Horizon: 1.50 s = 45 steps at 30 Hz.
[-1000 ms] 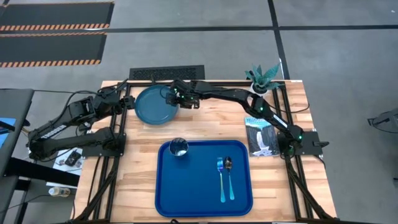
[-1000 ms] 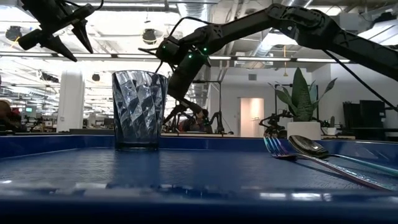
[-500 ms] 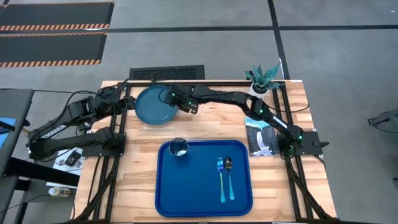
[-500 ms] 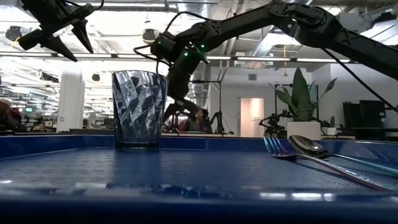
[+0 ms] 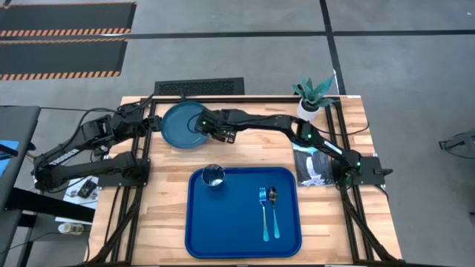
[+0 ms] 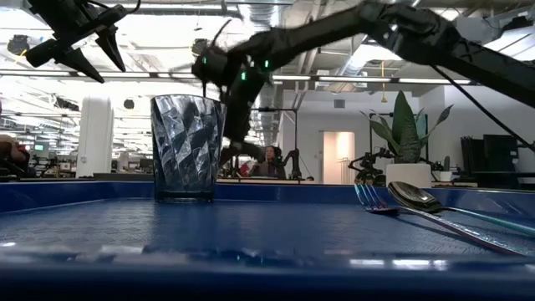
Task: Pick and place plate/cup/fork/spoon on tray
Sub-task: Put the blue plate on the blue tray
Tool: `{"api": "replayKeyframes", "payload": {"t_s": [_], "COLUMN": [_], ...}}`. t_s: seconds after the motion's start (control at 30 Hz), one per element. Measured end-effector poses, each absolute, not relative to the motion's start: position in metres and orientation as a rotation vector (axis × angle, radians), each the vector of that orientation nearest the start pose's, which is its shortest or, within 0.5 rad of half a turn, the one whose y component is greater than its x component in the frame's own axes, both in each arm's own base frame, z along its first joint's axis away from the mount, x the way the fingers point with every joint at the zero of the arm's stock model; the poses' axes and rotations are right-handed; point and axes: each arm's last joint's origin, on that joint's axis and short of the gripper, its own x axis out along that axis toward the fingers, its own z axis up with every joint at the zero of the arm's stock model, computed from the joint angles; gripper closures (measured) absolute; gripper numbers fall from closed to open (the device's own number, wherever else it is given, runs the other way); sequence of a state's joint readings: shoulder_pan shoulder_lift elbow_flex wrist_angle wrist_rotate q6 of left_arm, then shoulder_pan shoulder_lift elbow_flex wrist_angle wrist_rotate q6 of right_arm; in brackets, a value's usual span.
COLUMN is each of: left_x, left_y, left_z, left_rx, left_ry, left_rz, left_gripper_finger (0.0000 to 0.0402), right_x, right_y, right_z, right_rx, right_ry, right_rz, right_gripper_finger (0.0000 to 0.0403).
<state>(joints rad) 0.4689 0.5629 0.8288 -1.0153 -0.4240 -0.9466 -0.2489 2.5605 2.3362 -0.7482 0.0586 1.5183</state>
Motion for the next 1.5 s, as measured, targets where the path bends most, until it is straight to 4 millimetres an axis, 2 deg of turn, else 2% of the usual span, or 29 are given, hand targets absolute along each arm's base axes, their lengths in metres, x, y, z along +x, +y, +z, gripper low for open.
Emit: {"api": "replayKeyframes", "payload": {"t_s": [0.13, 0.4, 0.53, 0.8, 0.87, 1.0, 1.2, 1.33, 1.5], "left_x": [0.072, 0.072, 0.072, 0.072, 0.072, 0.072, 0.072, 0.072, 0.072], "left_y": [0.050, 0.049, 0.049, 0.049, 0.049, 0.049, 0.049, 0.049, 0.049], "left_z": [0.303, 0.303, 0.303, 0.303, 0.303, 0.303, 0.303, 0.303, 0.303], "left_rx": [-0.854, -0.858, -0.850, -0.848, -0.847, -0.839, -0.839, -0.840, -0.835], "left_ry": [0.311, 0.315, 0.319, 0.319, 0.320, 0.326, 0.326, 0.329, 0.333], "left_rz": [1.148, 1.139, 1.137, 1.137, 1.137, 1.134, 1.134, 1.129, 1.126], "left_gripper_finger": [0.0179, 0.0179, 0.0179, 0.0179, 0.0179, 0.0179, 0.0179, 0.0179, 0.0179], "right_x": [0.539, 0.538, 0.537, 0.537, 0.538, 0.537, 0.536, 0.526, 0.509], "right_y": [-0.149, -0.149, -0.151, -0.153, -0.152, -0.151, -0.157, -0.164, -0.184], "right_z": [0.152, 0.144, 0.143, 0.143, 0.144, 0.143, 0.153, 0.176, 0.212], "right_rx": [1.516, 1.543, 1.545, 1.515, 1.494, 1.491, 1.430, 1.410, 1.358], "right_ry": [0.530, 0.571, 0.574, 0.573, 0.577, 0.596, 0.615, 0.636, 0.606], "right_rz": [-0.901, -0.914, -0.922, -0.916, -0.894, -0.890, -0.846, -0.806, -0.791], "right_gripper_finger": [0.0170, 0.0182, 0.0232, 0.0382, 0.0391, 0.0384, 0.0393, 0.0394, 0.0397]}}
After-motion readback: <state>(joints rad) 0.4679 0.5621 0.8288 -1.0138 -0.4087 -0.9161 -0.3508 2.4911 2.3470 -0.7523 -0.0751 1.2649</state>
